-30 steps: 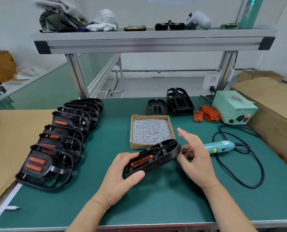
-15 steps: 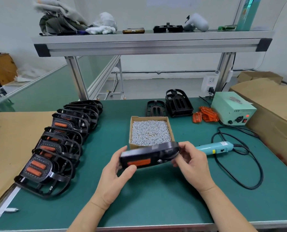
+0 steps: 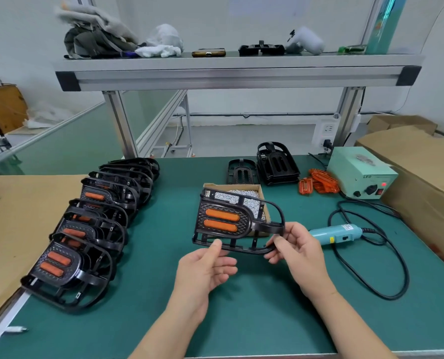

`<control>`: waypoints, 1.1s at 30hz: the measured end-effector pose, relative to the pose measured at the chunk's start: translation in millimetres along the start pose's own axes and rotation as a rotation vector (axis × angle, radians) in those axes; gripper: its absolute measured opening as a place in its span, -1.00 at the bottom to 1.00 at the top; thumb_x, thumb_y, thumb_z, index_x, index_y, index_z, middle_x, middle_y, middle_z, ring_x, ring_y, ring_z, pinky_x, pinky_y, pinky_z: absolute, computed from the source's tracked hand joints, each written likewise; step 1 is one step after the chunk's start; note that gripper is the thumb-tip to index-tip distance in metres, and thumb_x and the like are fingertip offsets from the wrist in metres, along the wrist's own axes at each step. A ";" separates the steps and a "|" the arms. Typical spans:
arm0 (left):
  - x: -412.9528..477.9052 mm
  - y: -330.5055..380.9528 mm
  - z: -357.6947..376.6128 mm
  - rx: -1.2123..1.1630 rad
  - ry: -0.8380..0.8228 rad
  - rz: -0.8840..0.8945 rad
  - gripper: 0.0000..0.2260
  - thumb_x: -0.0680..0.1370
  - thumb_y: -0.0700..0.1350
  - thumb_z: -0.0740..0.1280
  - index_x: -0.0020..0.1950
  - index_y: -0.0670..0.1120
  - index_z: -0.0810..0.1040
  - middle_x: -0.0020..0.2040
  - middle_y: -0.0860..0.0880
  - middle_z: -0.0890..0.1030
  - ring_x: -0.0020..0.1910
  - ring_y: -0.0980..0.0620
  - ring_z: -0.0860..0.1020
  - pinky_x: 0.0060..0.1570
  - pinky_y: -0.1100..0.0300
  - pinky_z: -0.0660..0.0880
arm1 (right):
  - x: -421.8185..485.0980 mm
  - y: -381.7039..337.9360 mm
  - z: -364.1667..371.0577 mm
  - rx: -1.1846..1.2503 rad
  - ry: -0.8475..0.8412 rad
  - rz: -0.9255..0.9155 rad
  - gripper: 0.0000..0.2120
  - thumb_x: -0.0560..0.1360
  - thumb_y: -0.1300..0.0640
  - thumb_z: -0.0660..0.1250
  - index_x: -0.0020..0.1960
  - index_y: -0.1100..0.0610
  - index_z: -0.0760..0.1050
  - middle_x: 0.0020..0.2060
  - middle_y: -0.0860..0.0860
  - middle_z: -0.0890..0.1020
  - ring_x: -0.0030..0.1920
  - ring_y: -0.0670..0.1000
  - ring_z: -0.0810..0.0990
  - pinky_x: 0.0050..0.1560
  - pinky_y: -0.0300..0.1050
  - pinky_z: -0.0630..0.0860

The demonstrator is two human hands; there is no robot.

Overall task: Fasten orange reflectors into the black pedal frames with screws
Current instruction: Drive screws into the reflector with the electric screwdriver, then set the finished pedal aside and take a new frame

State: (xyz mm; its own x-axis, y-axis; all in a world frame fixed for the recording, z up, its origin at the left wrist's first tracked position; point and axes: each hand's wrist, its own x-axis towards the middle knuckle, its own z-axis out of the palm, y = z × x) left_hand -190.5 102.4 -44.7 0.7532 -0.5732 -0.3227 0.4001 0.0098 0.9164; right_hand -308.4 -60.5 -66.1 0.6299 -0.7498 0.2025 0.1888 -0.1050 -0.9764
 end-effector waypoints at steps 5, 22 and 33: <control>3.4 1.9 15.9 0.051 0.071 0.035 -0.77 0.62 -0.08 0.33 -0.15 -0.22 0.53 -0.26 -0.20 0.70 -0.41 -0.02 0.65 -0.49 0.31 0.46 | -0.6 -2.6 3.7 0.022 -0.059 -0.008 -0.92 0.60 0.41 0.27 0.06 0.32 0.51 -0.24 0.28 0.60 -0.29 0.15 0.70 -0.27 -0.15 0.61; 99.7 80.8 -21.3 0.017 0.354 0.117 -0.87 0.58 -0.20 0.29 -0.15 -0.22 0.49 -0.51 -0.06 0.60 -0.60 0.13 0.54 -0.66 0.39 0.35 | -1.2 5.3 27.3 -0.759 -0.498 -0.487 -0.88 0.63 0.16 0.32 0.10 0.15 0.61 -0.07 -0.03 0.63 -0.04 -0.03 0.60 0.06 -0.17 0.52; 183.5 98.0 -23.5 0.124 0.430 0.060 -0.79 0.55 -0.17 0.29 -0.25 -0.24 0.52 -0.53 -0.09 0.60 -0.51 0.02 0.51 -0.59 0.36 0.38 | 24.7 7.3 84.2 -1.048 -0.529 -0.366 -0.64 0.71 -0.10 0.06 -0.08 0.12 0.41 -0.14 0.03 0.55 -0.13 0.17 0.51 -0.04 0.12 0.45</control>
State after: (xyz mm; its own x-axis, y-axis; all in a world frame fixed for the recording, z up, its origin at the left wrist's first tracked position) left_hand -0.9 17.4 -19.6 0.9322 -0.1816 -0.3132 0.3032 -0.0811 0.9495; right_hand -228.1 -24.8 -61.9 0.9410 -0.2341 0.2442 -0.1240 -0.9104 -0.3947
